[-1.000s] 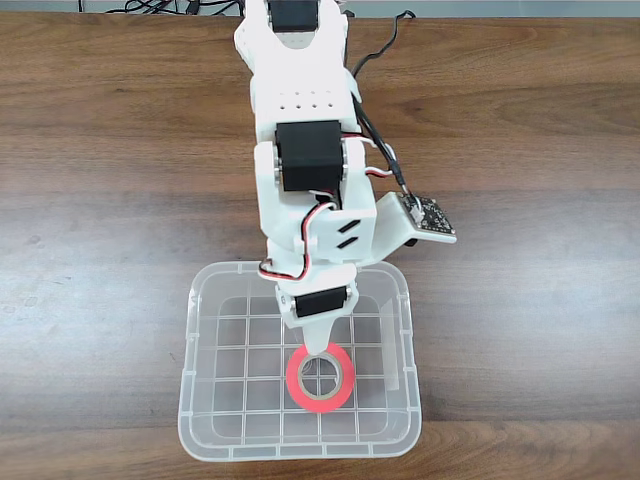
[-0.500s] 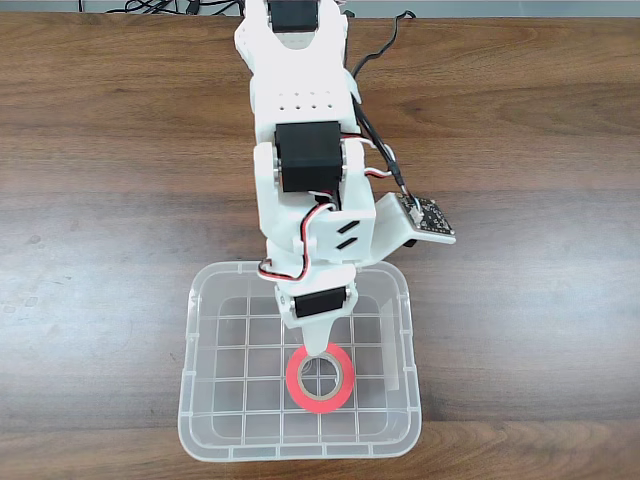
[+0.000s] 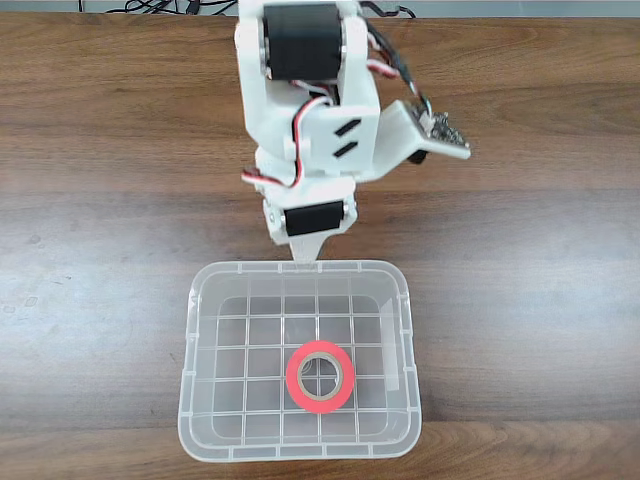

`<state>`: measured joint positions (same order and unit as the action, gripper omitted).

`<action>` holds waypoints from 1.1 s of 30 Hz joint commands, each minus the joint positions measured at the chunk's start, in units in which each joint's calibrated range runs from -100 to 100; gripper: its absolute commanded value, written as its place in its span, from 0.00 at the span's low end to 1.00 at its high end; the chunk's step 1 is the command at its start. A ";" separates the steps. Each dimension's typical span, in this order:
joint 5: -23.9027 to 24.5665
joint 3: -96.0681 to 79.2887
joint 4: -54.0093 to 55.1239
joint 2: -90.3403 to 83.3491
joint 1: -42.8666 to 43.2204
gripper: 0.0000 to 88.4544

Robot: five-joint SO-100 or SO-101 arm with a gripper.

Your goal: Grab the tape and place it in the box.

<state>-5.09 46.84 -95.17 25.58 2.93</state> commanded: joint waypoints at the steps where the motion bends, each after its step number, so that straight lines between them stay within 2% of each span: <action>1: 1.34 3.40 -4.83 -16.89 -0.59 0.01; 8: 1.08 -15.87 -4.83 -34.51 -0.59 0.01; 20: 1.19 -70.45 -2.95 -66.85 -0.59 0.01; 30: 1.56 -113.11 28.56 -89.13 -0.66 0.01; 33: 1.66 -124.68 33.70 -96.05 -0.95 0.01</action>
<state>-3.84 -61.82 -72.20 -60.07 2.33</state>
